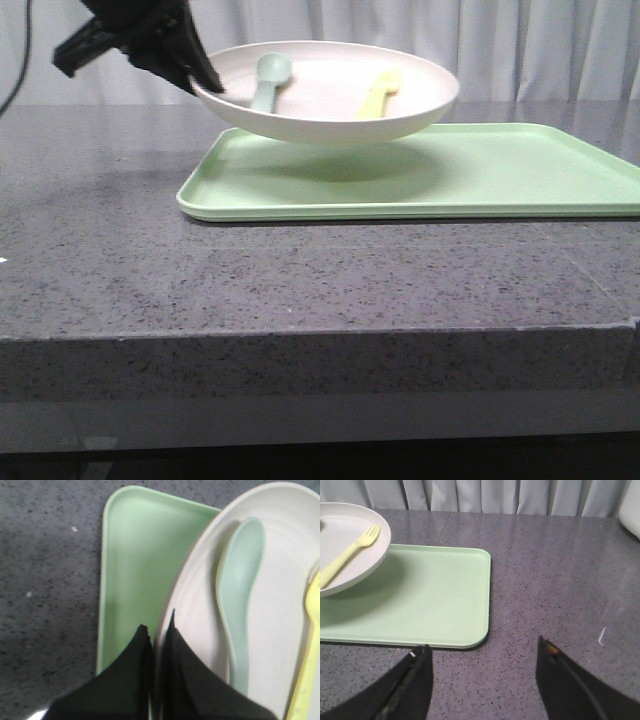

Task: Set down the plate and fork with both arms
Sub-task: 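Carry the plate over the green tray and lower it down, then release the plate and raise the left gripper away, then lower the right gripper onto the yellow fork and grasp it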

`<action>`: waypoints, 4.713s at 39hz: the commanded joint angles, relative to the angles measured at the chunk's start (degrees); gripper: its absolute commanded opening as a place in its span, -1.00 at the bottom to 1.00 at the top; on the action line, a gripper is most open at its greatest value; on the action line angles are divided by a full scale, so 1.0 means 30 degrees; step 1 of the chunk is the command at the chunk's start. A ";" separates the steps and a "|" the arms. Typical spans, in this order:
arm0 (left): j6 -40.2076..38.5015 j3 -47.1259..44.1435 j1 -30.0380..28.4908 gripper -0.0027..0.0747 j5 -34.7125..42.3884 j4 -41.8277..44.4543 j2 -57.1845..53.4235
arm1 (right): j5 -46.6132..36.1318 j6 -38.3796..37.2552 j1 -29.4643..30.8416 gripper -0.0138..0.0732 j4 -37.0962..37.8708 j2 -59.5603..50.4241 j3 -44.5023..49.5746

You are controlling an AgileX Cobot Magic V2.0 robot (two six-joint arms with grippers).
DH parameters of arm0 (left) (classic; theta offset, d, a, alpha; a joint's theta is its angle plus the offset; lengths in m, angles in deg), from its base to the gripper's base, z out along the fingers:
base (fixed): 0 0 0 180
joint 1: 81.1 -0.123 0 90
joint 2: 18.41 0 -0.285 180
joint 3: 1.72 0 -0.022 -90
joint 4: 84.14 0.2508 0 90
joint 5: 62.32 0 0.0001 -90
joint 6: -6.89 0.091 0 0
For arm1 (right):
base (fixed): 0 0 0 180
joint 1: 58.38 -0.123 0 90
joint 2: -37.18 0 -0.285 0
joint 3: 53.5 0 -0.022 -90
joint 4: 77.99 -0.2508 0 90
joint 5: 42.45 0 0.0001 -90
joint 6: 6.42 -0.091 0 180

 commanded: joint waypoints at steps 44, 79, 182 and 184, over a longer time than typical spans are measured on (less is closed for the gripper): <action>-0.3643 0.0780 0.1828 -0.17 0.3156 0.0386 0.1255 | -0.1524 0.0058 0.0034 0.41 -0.0042 0.0336 -0.0554; 0.4629 -0.1044 0.1034 0.18 -0.5256 0.8984 -1.0423 | -0.1540 0.0058 0.0034 0.41 -0.0139 0.0336 -0.0554; 0.8193 -1.2969 -0.3314 0.18 -0.1057 0.3834 -2.0916 | 1.4228 -0.5304 -0.7012 0.51 0.1558 3.2471 -3.0093; 0.8193 -1.2969 -0.3314 0.18 -0.1017 0.3834 -2.0916 | 1.4293 -0.5429 -0.7012 0.42 0.1662 3.2754 -3.0350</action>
